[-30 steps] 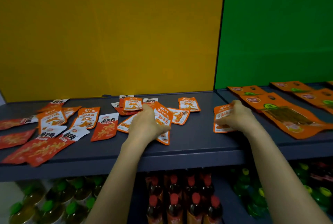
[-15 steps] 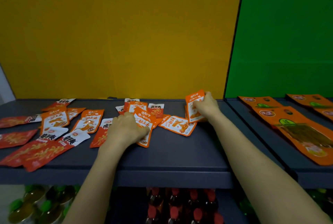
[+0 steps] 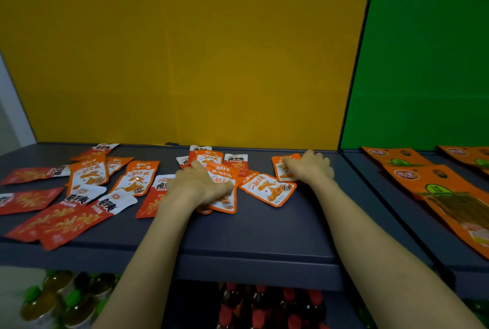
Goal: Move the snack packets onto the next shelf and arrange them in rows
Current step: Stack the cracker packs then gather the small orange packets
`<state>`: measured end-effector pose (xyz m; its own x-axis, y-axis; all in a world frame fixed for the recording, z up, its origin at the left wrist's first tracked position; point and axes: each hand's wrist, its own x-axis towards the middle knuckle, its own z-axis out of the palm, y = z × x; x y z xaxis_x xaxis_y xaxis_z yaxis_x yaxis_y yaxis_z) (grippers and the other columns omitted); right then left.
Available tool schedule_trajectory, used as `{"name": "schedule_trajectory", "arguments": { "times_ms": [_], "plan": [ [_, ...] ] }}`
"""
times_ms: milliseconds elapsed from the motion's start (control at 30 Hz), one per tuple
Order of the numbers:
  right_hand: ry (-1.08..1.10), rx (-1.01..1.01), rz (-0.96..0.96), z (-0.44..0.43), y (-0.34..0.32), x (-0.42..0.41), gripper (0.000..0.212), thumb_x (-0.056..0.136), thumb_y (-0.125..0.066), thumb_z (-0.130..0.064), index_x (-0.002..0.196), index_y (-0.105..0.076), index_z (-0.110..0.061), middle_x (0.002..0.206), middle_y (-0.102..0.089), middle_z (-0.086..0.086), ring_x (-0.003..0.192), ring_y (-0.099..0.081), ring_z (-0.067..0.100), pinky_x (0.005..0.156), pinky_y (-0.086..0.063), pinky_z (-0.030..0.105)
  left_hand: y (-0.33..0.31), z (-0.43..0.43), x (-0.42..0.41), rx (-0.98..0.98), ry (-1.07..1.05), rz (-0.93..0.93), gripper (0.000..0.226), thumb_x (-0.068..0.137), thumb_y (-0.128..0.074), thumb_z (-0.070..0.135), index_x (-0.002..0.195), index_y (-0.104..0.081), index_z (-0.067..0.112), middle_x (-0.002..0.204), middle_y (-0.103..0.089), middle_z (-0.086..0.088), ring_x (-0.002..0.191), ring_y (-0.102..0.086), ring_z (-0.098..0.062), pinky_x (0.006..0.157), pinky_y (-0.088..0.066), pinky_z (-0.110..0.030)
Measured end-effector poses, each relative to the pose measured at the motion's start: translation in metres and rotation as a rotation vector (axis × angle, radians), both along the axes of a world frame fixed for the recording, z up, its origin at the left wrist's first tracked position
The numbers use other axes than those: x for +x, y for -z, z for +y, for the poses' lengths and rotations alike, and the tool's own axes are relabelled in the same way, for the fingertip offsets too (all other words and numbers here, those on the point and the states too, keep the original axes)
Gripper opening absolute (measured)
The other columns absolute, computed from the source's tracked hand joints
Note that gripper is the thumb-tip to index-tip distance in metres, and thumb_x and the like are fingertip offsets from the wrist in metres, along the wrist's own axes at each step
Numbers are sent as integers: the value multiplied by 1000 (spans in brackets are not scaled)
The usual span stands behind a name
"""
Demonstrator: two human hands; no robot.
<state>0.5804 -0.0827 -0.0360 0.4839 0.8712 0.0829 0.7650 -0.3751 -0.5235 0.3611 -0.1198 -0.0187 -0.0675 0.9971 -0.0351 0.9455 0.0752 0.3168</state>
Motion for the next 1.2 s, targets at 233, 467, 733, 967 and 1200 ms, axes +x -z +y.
{"name": "schedule_trajectory", "arguments": {
  "times_ms": [233, 467, 733, 967, 1200],
  "plan": [
    [-37, -58, 48, 4, -1, 4, 79, 71, -68, -58, 125, -48, -5, 133, -51, 15, 121, -50, 32, 86, -46, 39, -10, -1, -3, -132, 106, -170, 66, 79, -63, 50, 127, -45, 9, 133, -50, -10, 115, -52, -24, 81, -38, -28],
    [-83, -104, 174, 1, -9, 14, 71, 70, -73, -52, 120, -49, -8, 121, -60, 10, 109, -58, 28, 79, -46, 35, -12, -7, -11, -96, 97, -419, 64, 78, -72, 26, 127, -34, 8, 121, -57, -11, 96, -61, -24, 81, -50, -34],
    [-187, 294, 419, -17, -22, 17, 35, 74, -73, -40, 93, -59, -14, 99, -67, 9, 93, -66, 30, 87, -52, 44, -17, -9, -39, 158, 31, -848, 10, 82, -66, 11, 85, -57, 14, 92, -66, -12, 61, -63, -16, 68, -53, -32],
    [-417, 133, 510, -53, -17, -18, 19, 76, -74, -34, 83, -65, -18, 90, -73, 7, 78, -70, 22, 79, -57, 38, -26, 27, -19, 221, -45, -874, 9, 84, -64, 12, 78, -58, 9, 96, -64, -12, 81, -63, -25, 76, -50, -33],
    [-377, -27, 248, -57, -12, -21, 44, 77, -69, -48, 104, -59, -15, 101, -70, 2, 90, -68, 19, 89, -54, 40, -4, 69, -1, 127, -126, -379, 62, 84, -62, 40, 131, -42, 4, 139, -42, -18, 132, -32, -34, 105, -31, -41]
  ]
}}
